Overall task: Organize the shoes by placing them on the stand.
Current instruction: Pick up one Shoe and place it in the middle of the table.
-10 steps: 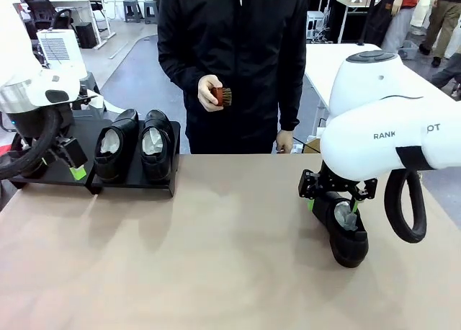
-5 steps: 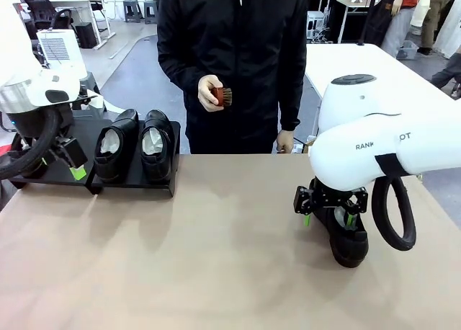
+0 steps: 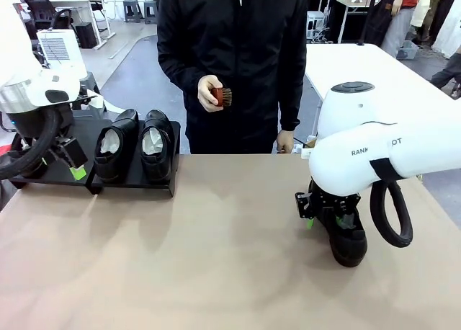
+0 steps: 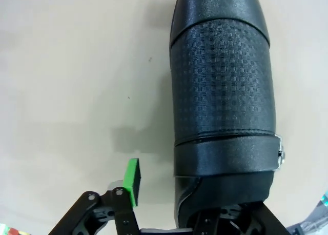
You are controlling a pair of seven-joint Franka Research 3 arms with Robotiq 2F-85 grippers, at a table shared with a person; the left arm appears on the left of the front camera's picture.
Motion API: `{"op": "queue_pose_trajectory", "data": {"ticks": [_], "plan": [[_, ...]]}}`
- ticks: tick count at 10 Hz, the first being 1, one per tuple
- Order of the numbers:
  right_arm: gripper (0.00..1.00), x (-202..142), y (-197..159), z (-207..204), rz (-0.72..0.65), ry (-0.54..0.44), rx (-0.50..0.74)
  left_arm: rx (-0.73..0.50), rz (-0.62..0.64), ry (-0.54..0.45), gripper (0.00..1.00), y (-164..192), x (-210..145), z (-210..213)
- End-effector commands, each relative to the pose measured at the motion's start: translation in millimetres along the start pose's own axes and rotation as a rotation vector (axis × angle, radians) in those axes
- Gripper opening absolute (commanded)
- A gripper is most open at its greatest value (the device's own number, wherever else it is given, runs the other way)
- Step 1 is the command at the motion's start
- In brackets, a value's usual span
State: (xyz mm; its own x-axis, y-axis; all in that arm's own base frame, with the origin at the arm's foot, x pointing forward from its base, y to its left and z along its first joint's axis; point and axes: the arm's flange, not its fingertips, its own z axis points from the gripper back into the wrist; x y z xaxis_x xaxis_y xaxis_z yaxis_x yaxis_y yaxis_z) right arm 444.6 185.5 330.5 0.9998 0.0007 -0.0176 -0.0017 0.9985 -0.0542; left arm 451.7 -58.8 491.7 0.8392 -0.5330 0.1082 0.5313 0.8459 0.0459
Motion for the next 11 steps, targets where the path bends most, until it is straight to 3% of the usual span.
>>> {"op": "queue_pose_trajectory", "data": {"ticks": [1, 7, 8, 9, 11], "plan": [[0.0, 6.9, -4.3, -3.3, 0.03, -0.016, -0.007, 0.0, 0.011, -0.017, 1.0, -0.8, -3.4, -0.6], [0.0, -1.3, -17.0, 8.6, -0.011, 0.001, -0.013, 0.0, 0.011, -0.017, 1.0, -0.8, -3.4, -0.6], [0.0, 0.5, -17.5, 6.7, -0.025, 0.042, -0.018, 0.0, 0.011, -0.017, 1.0, -0.8, -3.4, -0.6], [0.0, -2.7, -15.5, 14.2, -0.053, 0.057, 0.014, 0.0, 0.011, -0.017, 1.0, -0.8, -3.4, -0.6], [0.0, -29.5, 1.8, 53.8, -0.091, -0.005, 0.112, 0.0, 0.011, -0.017, 1.0, -0.8, -3.4, -0.6]]}}
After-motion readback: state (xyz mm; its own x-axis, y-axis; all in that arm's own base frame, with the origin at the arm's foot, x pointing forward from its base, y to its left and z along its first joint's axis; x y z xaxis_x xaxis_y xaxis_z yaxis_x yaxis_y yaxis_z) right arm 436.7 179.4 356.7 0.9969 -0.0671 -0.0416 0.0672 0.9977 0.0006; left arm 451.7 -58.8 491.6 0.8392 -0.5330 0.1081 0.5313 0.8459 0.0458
